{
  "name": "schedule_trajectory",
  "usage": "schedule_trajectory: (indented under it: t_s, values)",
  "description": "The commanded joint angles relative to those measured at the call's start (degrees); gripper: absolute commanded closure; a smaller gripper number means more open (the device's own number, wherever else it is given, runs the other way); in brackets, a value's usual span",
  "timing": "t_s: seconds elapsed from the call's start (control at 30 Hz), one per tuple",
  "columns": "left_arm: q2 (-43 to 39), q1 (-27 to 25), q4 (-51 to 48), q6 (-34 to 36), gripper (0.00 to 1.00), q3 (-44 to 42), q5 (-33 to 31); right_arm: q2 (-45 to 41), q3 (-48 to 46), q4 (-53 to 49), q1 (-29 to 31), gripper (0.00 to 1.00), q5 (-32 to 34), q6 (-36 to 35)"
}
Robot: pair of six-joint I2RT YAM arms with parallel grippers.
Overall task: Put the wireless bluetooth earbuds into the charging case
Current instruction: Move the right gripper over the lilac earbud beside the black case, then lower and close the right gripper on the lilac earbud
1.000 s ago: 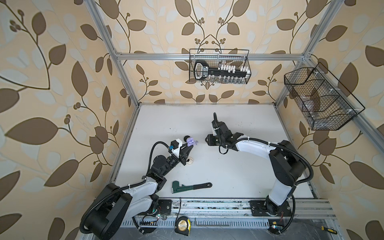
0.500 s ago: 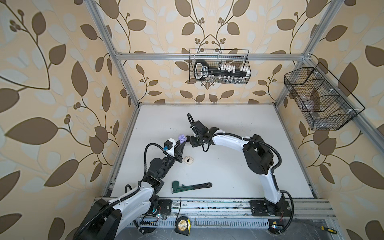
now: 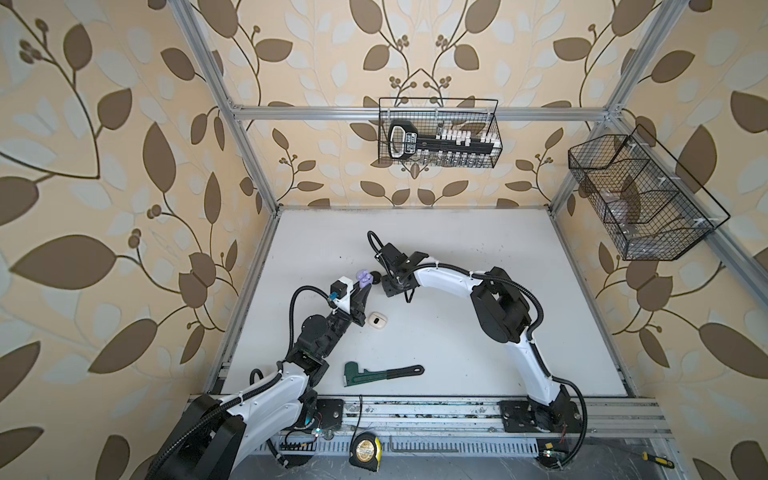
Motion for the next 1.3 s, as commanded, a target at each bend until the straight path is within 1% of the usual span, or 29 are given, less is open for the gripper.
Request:
schedule_trajectory:
  t_s: [0.0, 0.4, 0.67, 0.83, 1.13, 1.27]
  values:
    - [-0.3, -0.4, 2.4, 0.5, 1.00, 1.1, 1.0, 2.4, 1.6, -3.2, -0.4, 0.52, 4.0, -1.2]
    - [-0.7, -0.4, 1.7, 1.0, 1.00, 1.3, 1.4, 0.8, -0.8, -2.4, -1.0, 0.67, 5.6, -1.3]
    - [-0.7, -0.5, 1.9, 0.8, 1.00, 1.4, 1.7, 1.8, -0.4, -2.1, -1.4, 0.67, 4.4, -1.5]
    - [-0.8, -0.4, 2.0, 0.5, 1.00, 1.4, 1.9, 2.7, -0.4, -1.9, -2.5, 0.67, 2.3, -1.2]
    - [0.0, -0.4, 2.3, 0.4, 1.00, 1.5, 2.3, 3.8, -0.2, -1.9, -3.2, 0.69, 1.1, -1.1]
    - [-0.2, -0.4, 2.2, 0.4, 1.00, 1.6, 2.5, 4.2, 0.0, -2.0, -3.2, 0.67, 1.0, -1.2]
